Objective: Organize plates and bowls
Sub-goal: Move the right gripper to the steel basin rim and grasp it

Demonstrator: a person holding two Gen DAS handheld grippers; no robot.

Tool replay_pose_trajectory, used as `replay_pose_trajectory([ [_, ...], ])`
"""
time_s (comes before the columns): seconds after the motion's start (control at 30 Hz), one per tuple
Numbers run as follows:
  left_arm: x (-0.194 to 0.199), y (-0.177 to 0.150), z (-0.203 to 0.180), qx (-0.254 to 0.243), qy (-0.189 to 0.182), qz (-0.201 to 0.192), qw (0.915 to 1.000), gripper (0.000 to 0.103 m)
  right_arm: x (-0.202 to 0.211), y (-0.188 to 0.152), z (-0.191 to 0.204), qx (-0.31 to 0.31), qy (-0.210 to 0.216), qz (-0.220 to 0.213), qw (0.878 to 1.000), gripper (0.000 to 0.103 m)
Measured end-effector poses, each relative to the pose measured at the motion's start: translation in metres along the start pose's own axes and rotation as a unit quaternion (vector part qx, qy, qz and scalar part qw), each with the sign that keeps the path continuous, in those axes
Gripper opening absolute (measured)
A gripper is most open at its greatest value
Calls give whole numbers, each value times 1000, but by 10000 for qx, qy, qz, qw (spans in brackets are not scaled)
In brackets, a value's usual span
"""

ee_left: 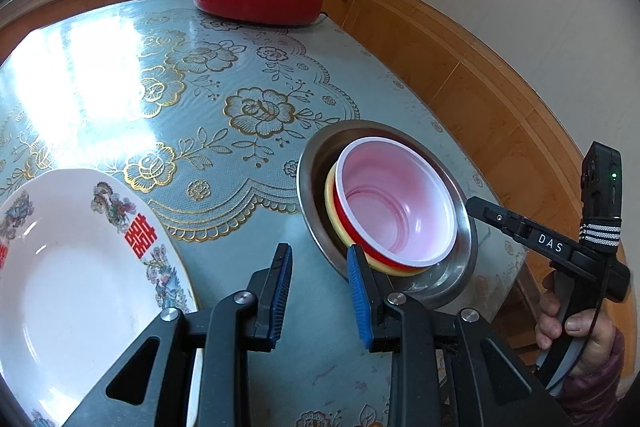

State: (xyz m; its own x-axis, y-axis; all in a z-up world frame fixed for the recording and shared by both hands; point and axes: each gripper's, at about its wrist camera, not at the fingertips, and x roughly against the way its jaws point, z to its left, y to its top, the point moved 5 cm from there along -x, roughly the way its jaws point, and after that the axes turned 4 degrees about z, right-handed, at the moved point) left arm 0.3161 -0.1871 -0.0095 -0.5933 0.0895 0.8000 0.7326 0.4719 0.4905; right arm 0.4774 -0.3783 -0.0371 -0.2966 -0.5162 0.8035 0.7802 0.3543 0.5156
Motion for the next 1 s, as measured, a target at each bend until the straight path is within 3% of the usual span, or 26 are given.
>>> replay_pose_trajectory([
  [0.3, -8, 0, -2, 115, 7, 28, 9999, 29, -12, 1, 4, 108, 82, 88, 9999, 31],
  [0.63, -21, 15, 0, 150, 272, -27, 9995, 28, -30, 2, 7, 431, -235, 200, 9986, 31],
  [1.0, -46, 29, 5, 125, 460, 156, 9987, 29, -45, 10, 6, 438, -262, 293, 9983, 31],
])
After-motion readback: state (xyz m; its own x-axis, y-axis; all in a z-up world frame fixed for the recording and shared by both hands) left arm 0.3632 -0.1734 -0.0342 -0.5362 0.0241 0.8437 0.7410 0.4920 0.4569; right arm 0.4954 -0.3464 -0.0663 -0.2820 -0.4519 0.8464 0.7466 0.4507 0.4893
